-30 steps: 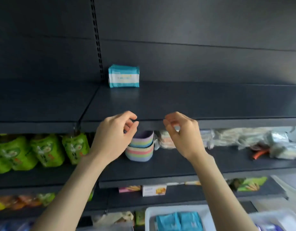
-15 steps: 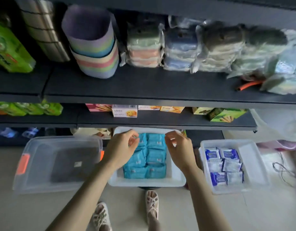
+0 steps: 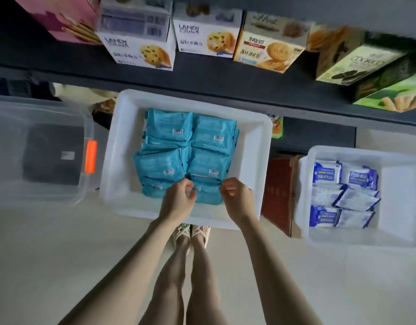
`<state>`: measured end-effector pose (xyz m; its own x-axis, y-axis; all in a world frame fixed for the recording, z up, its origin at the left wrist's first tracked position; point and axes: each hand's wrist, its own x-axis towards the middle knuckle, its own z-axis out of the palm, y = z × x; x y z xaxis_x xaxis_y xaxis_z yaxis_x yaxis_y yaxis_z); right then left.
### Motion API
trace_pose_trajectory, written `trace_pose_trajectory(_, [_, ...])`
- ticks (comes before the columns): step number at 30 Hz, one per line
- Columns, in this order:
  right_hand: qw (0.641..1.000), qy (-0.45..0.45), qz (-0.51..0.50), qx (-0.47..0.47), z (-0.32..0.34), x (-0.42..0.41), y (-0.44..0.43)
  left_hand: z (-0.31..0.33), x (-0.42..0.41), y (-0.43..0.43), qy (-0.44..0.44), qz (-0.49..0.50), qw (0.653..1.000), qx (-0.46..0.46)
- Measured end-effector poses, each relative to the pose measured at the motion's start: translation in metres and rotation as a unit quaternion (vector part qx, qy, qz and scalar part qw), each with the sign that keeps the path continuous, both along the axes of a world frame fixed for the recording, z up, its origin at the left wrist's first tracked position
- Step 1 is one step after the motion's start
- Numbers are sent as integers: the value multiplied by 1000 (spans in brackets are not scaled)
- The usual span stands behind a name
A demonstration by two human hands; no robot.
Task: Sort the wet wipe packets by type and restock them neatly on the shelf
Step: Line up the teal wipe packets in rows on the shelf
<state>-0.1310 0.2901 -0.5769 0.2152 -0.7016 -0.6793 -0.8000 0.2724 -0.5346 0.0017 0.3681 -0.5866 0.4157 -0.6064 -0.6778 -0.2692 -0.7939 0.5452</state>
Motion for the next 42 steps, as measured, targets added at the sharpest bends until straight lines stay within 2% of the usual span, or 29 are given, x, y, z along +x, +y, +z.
trace_pose_trajectory(3, [999, 16, -8, 39, -57, -4, 5, -44, -9, 0, -21, 0, 999, 39])
trace_pose_trajectory(9, [991, 46, -48, 115, -127, -10, 5, -90, -13, -4, -94, -31, 994, 35])
trace_pose_trajectory(13, [991, 57, -77, 91, -145, -14, 6, -100, -8, -6, -132, -43, 990, 13])
trace_pose_trajectory(18, [989, 47, -139, 17, -117, -13, 8, -101, -11, -2, -124, -7, 991, -47])
trace_pose_trajectory(21, [984, -31, -174, 3, -101, -16, 5, -91, -15, -6, -70, 81, 989, -101])
trace_pose_trajectory(25, [965, -154, -211, 4, -89, -13, 0, -68, -15, -19, 59, 236, 970, -26])
trace_pose_trajectory(27, [944, -217, -243, 43, -83, -9, -4, -62, -6, -23, 90, 257, 962, -1])
trace_pose_trajectory(30, [924, -263, -263, 94, -83, -2, -7, -54, 9, -28, 112, 220, 969, 0])
trace_pose_trajectory(33, [960, -180, -211, 40, -98, 8, -6, -55, 20, -25, 92, 159, 982, -51])
trace_pose_trajectory(35, [965, -135, -224, 22, -105, 16, -10, -62, 26, -18, 56, 147, 982, -101])
trace_pose_trajectory(38, [969, -89, -231, -4, -115, 24, -18, -74, 32, -6, -7, 175, 976, -131])
trace_pose_trajectory(42, [970, -23, -240, -17, -116, 27, -26, -80, 31, 5, -1, 243, 963, -119])
